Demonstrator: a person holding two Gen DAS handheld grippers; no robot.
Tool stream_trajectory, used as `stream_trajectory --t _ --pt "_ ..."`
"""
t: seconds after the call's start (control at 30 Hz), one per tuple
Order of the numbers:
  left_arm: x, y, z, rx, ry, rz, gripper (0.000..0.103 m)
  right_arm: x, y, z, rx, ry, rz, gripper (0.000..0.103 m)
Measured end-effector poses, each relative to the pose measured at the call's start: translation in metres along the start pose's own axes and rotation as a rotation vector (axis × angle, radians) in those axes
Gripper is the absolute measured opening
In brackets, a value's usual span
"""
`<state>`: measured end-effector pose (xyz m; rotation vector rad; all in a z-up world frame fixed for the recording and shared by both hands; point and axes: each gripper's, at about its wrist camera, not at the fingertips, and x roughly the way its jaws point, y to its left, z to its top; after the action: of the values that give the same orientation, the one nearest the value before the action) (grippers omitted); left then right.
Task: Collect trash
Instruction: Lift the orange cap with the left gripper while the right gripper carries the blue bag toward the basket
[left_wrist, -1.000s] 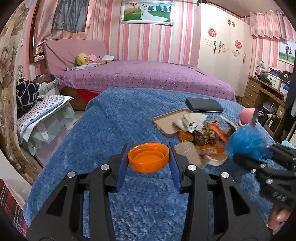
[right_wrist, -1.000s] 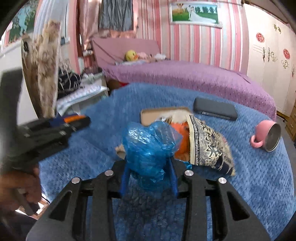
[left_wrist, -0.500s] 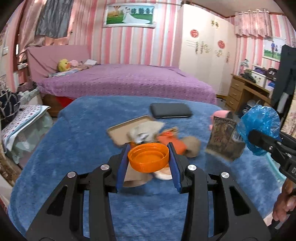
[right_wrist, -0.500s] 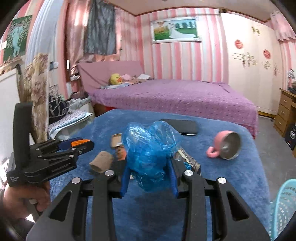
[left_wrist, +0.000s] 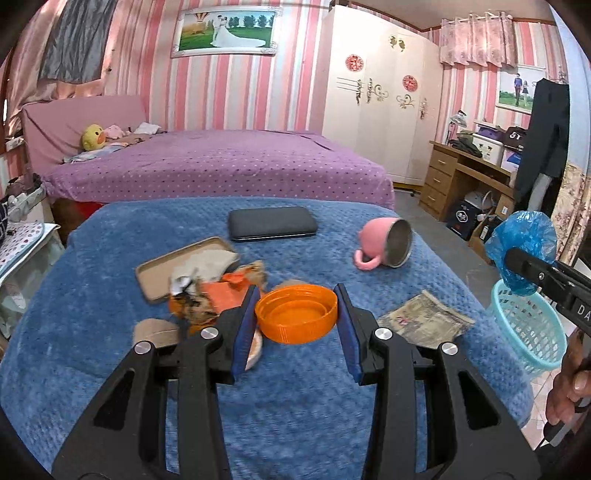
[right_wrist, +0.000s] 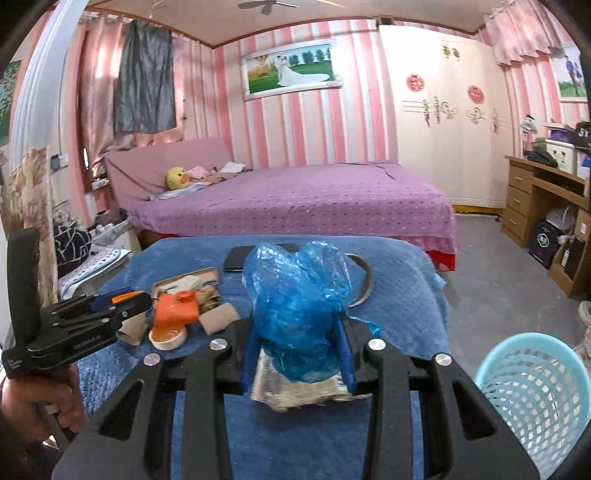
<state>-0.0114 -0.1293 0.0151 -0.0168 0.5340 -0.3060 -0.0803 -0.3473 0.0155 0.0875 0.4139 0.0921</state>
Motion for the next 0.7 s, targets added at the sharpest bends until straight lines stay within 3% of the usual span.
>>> stream_trajectory --t 0.27,0.7 --pt "0.003 -0.011 0.000 0.012 -0.007 -0.012 0.040 -0.001 -0.008 -0.004 0.003 0.013 0.017 0.035" --pt "-0.002 0.017 -0.005 0.013 0.003 0.025 0.040 0.008 0.016 -0.009 -0.059 0.023 0.074 0.032"
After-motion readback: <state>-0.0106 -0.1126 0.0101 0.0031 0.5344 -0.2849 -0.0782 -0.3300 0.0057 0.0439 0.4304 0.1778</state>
